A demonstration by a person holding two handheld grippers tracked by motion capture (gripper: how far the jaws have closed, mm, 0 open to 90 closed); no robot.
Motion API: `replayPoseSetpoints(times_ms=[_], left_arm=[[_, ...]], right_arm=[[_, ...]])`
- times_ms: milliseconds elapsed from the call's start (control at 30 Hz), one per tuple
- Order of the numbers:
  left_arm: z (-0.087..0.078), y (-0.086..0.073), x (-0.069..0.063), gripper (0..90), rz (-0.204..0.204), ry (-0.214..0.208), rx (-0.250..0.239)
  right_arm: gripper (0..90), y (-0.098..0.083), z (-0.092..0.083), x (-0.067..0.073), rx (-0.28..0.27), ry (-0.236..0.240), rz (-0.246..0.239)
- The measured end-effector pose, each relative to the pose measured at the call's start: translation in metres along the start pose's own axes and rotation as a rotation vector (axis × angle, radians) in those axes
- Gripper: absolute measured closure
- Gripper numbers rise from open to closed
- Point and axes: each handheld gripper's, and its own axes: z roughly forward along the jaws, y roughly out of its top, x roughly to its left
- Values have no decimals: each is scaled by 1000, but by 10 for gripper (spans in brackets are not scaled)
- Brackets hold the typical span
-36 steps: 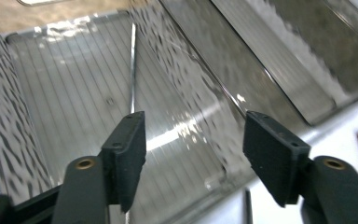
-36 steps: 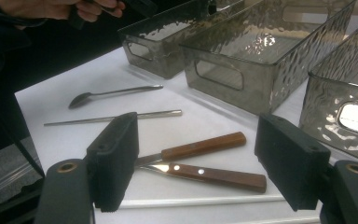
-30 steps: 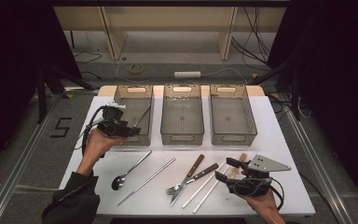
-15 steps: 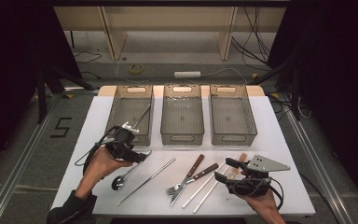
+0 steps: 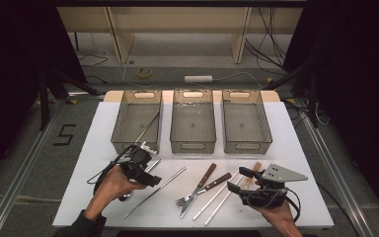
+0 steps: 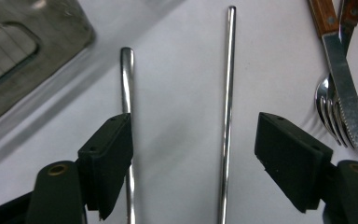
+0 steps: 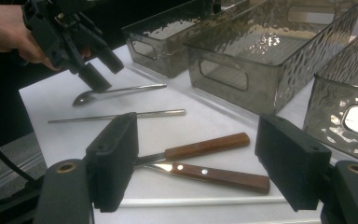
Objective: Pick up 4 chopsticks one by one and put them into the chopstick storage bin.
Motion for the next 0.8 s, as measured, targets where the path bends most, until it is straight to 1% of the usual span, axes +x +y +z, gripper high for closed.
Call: replayPoseSetpoints(times_ms=[33,67,200,333,433,500,533,567,600,633,667,700,733,800], left_arm=[[1,0,-1,303,7,1,9],[2,0,-2,303,13,-2,20],[7,0,-4,353,24,-15,53],[12,1,-8,423,33,-17,69],[16,1,-10,448,52,-14,86],[19,1,-11,473,52,-16,93],[20,2,-11,492,61,-14,104],[22,2,-11,508,61,-14,104],[23,2,-11,520,64,-22,112],[24,2,-12,555,66,-27,118],[26,2,-13,555,62,-28,115],[27,2,-14,568,70,-30,124],[28,2,-14,596,69,-34,125],[30,2,-15,608,67,-41,131]], right_arm=[[310,0,0,0,2,0,0],[310,0,0,0,2,0,0],[310,0,0,0,3,2,0],[310,0,0,0,0,5,1],[310,0,0,0,-2,6,1],[310,0,0,0,-2,6,2],[310,0,0,0,0,7,0],[310,0,1,0,2,6,-1],[310,0,1,0,1,6,-1],[310,0,1,0,2,6,-1],[310,0,1,0,2,6,-1],[310,0,1,0,2,6,-2],[310,0,1,0,2,6,-1],[310,0,1,0,3,6,-1]])
